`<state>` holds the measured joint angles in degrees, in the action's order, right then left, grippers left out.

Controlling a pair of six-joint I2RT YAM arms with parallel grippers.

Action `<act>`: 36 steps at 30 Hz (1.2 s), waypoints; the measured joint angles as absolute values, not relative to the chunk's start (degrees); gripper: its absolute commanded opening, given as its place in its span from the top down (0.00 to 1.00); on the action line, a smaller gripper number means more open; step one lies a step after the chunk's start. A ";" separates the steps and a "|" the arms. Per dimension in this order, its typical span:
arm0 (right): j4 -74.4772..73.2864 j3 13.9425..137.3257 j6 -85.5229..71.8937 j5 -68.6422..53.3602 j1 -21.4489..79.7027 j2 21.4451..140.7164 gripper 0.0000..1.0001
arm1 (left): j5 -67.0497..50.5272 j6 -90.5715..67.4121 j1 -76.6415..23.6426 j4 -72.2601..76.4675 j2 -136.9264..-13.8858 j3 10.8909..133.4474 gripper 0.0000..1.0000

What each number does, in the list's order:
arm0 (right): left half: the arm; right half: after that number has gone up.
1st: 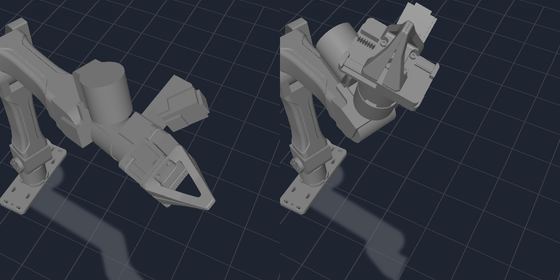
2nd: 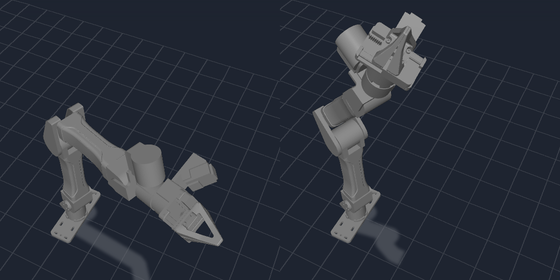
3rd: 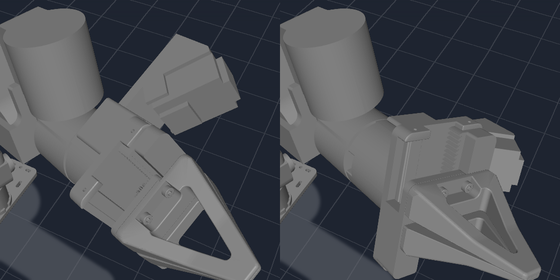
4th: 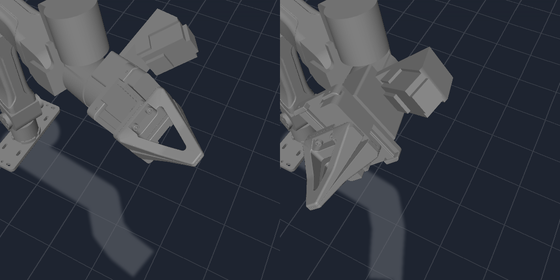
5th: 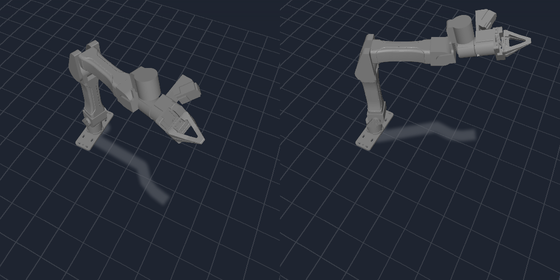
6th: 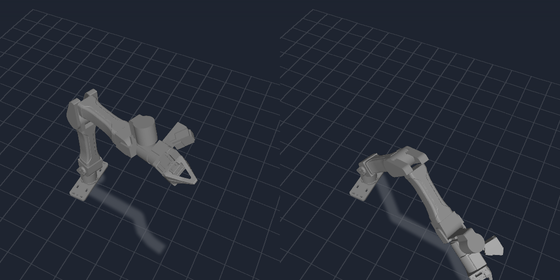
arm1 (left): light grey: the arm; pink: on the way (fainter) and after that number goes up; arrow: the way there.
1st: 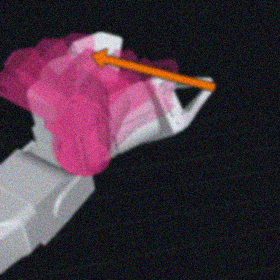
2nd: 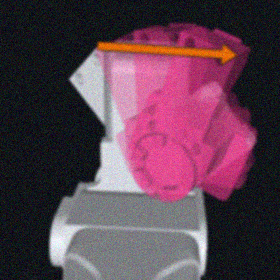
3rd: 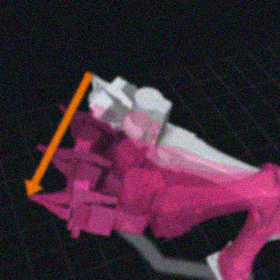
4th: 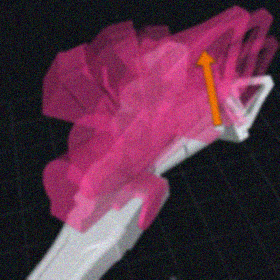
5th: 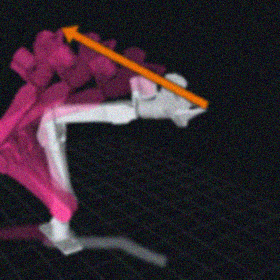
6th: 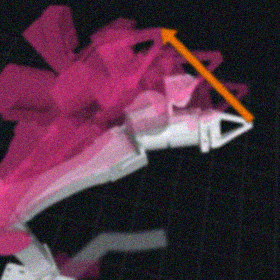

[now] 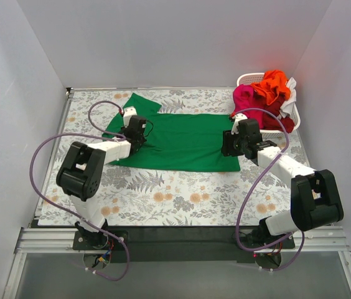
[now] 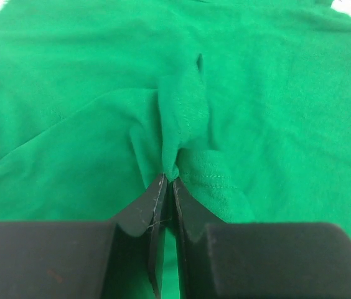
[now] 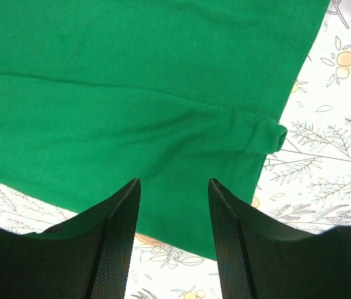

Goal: Fold and stack the t-shirts
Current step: Fold the tshirt

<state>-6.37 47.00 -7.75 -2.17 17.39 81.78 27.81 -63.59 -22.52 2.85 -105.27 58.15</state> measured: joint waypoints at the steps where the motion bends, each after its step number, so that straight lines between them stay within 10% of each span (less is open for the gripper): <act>1: -6.37 47.00 -7.75 -2.17 17.39 81.78 0.57 | 28.29 -63.96 -22.50 3.16 -103.39 56.55 0.89; 13: -6.35 47.00 -7.75 -3.18 17.39 81.78 0.57 | 30.72 -69.69 -20.34 -1.54 -93.65 47.77 0.55; 36: -6.24 47.00 -7.57 -3.70 17.39 81.95 0.56 | 24.80 -68.34 -17.37 -4.32 -97.27 56.95 0.30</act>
